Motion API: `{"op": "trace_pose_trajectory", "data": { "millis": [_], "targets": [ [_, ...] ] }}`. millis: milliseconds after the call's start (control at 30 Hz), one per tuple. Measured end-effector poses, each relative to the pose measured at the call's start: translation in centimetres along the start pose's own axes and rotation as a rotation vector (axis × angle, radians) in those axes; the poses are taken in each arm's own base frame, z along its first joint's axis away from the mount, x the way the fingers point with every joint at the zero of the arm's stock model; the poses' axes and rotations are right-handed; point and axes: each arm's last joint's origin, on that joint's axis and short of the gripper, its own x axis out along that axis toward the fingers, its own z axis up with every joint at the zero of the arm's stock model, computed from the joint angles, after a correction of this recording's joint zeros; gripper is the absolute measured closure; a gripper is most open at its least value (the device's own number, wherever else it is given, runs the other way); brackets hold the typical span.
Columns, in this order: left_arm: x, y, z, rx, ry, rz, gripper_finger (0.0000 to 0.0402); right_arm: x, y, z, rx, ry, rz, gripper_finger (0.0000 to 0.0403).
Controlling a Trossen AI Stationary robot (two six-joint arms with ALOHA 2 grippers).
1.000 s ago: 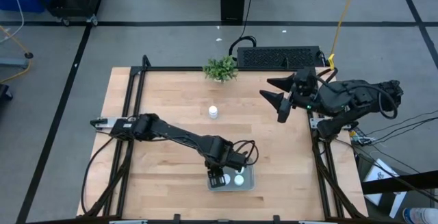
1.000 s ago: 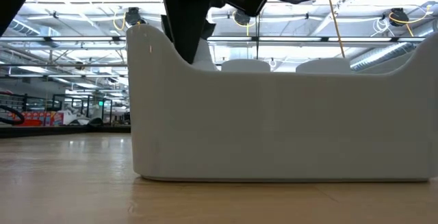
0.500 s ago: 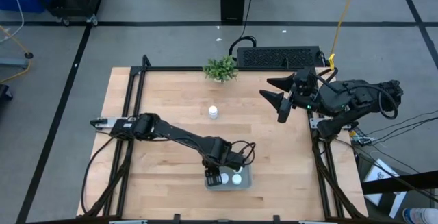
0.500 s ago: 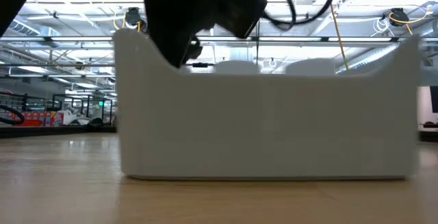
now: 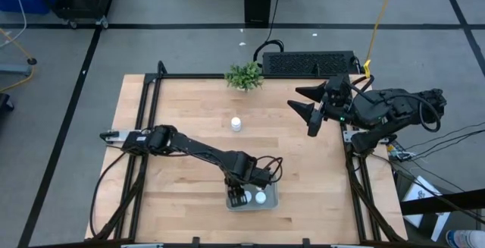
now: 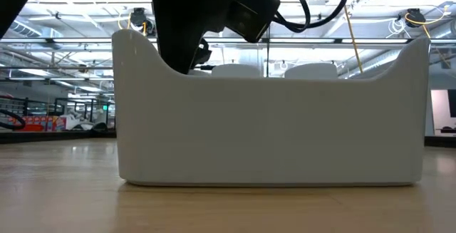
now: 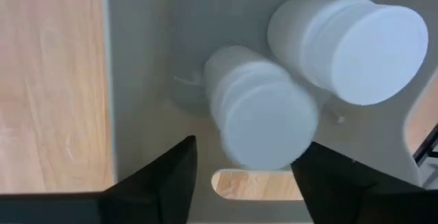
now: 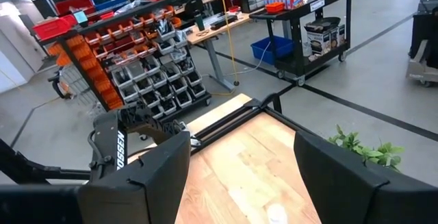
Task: Pick and place pill bottles into a basket
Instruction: Put the white medicine bottle into the gray bin
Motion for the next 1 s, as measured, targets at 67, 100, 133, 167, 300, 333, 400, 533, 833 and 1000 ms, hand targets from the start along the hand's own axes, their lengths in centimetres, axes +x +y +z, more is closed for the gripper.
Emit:
{"op": "trace_pose_trajectory", "data": {
  "millis": [67,100,133,167,300,333,400,533,833,1000],
  "targets": [
    [0.0,0.0,0.0,-0.001,0.000,0.000,0.0153,0.0,0.0,0.0,-0.001,0.001,-0.001,0.0149],
    [0.0,0.0,0.0,-0.003,0.000,-0.001,0.0147,0.0,0.0,0.0,-0.001,0.001,-0.001,0.0149],
    [0.0,0.1,0.0,-0.004,0.001,-0.002,0.0141,0.0,0.0,0.0,-0.001,0.001,-0.001,0.0149],
    [0.0,0.1,0.0,-0.005,0.004,-0.006,0.0136,0.0,0.0,0.0,-0.001,0.001,-0.001,0.0149],
    [-0.2,0.5,0.2,-0.018,0.020,-0.036,0.0120,0.0,0.0,-0.1,-0.004,0.004,-0.002,0.0149],
    [-0.2,0.6,0.3,-0.021,0.029,-0.053,0.0116,0.0,0.0,-0.1,-0.005,0.004,-0.002,0.0149],
    [-0.3,1.0,0.4,-0.016,0.050,-0.089,0.0109,0.0,0.0,-0.1,-0.005,0.005,-0.003,0.0149],
    [-1.5,2.0,0.3,-0.034,0.065,-0.118,0.0100,0.0,0.0,-0.1,-0.006,0.006,-0.003,0.0149],
    [-8.7,3.3,-1.9,-0.027,-0.164,-0.154,0.0105,0.0,-0.1,-0.1,-0.015,0.011,-0.005,0.0149],
    [-14.6,3.9,-4.5,0.009,-0.433,-0.154,0.0102,0.1,0.0,-0.2,-0.018,0.015,-0.005,0.0149]
  ]
}}
